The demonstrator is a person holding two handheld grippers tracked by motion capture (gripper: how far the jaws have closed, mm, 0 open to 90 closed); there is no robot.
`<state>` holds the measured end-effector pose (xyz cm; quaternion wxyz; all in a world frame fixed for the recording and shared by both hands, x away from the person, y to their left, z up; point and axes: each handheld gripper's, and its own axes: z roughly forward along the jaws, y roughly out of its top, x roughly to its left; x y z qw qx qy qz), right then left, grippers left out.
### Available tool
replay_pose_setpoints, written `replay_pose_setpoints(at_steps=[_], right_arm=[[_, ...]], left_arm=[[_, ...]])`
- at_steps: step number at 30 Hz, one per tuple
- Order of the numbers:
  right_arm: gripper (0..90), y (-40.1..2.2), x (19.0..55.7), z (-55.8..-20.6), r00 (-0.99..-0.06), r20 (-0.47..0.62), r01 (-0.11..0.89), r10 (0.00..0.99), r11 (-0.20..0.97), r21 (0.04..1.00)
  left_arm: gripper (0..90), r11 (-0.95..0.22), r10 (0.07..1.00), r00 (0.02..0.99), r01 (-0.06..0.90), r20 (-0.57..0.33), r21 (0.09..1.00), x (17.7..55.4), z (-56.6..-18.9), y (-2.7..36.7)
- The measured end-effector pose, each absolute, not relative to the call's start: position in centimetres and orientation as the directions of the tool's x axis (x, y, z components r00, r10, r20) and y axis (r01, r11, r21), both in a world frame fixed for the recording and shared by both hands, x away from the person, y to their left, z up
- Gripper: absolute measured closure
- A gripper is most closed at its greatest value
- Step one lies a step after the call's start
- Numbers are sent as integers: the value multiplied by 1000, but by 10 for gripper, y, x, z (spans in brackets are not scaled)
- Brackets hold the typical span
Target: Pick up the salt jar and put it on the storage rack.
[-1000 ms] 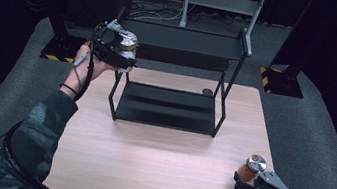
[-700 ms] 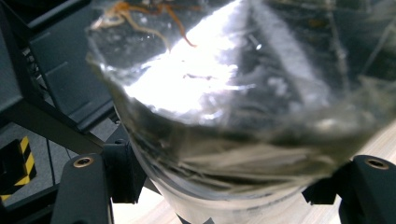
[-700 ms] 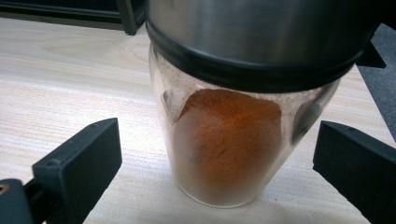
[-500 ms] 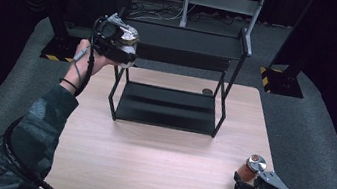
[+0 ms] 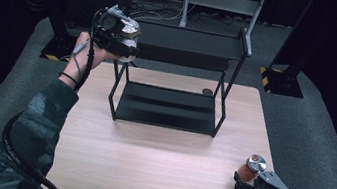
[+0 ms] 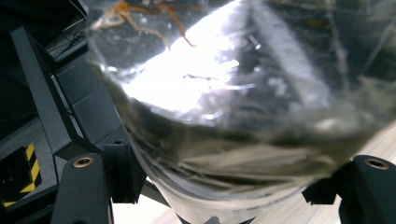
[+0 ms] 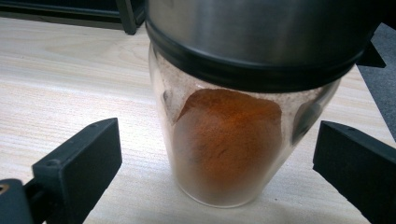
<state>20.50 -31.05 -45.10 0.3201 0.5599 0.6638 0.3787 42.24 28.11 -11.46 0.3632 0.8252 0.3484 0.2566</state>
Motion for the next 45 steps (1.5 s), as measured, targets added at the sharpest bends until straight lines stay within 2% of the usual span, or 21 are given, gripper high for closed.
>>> replay_pose_setpoints(at_steps=[23,45], right_arm=[[0,-310,206,-450,-169,-6,506,986,92,858],[0,-311,205,-450,-173,-2,503,985,90,859]], left_arm=[[306,-466,771,615,366,166,806,438,-87,265],[306,-429,808,574,422,131,798,479,-85,233]])
